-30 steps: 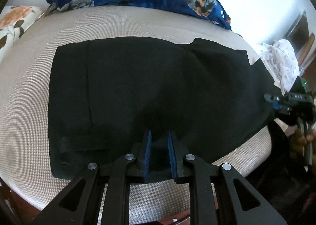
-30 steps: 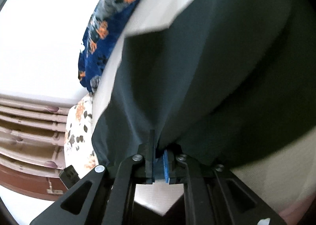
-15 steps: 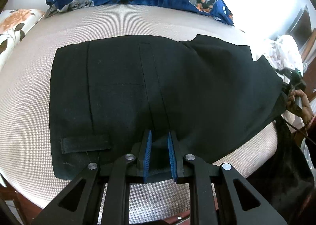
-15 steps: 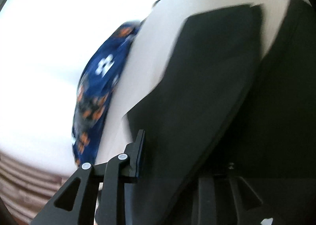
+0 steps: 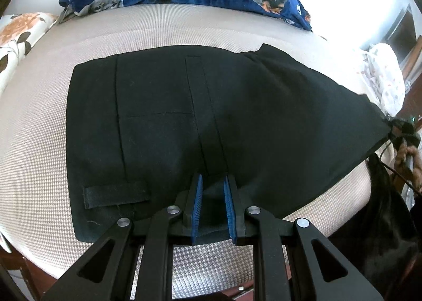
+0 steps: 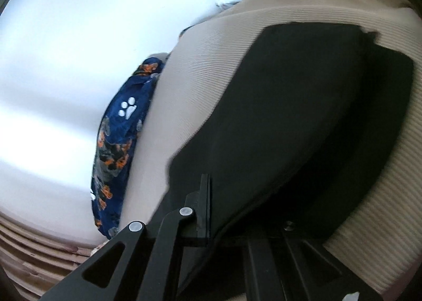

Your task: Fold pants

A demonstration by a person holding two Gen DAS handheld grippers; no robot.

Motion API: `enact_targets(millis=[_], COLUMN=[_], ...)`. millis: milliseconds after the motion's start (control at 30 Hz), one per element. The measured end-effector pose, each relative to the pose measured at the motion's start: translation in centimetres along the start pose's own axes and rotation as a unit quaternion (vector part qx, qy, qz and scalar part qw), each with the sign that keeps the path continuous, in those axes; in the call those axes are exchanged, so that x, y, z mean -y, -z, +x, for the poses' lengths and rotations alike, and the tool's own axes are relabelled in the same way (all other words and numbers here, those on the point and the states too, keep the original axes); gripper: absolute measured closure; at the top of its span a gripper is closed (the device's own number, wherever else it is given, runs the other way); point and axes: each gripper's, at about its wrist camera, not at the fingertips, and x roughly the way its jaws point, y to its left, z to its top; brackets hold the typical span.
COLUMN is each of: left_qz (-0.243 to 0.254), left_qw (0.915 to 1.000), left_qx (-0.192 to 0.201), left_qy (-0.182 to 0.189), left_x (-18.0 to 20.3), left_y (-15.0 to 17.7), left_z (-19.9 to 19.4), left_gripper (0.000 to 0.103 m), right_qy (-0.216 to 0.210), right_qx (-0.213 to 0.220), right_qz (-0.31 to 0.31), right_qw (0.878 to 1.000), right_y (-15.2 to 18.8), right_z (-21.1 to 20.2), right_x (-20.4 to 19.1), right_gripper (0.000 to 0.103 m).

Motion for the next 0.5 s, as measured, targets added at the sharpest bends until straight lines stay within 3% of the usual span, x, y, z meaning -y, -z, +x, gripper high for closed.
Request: enact_targets(millis=[233, 500], left_qz=[0.013, 0.021], left_qw=[0.9999, 0.9998], left_qx=[-0.002, 0.004], left_qy=[0.003, 0.0], left_x=[-0.5, -0.1], left_y=[0.0, 0.1], left_z=[-0.1, 0.0], left_gripper=[0.084, 0.084], right_qy=[0.002, -0.062], right_qx=[-0.005, -0.016], right_qz=[0.023, 0.099], right_qw=[1.0, 0.993], right_y=[0.6, 0.1], right_z=[-1.5, -2.7], right_x=[2.6, 6.4], right_gripper=[0.101, 0.101])
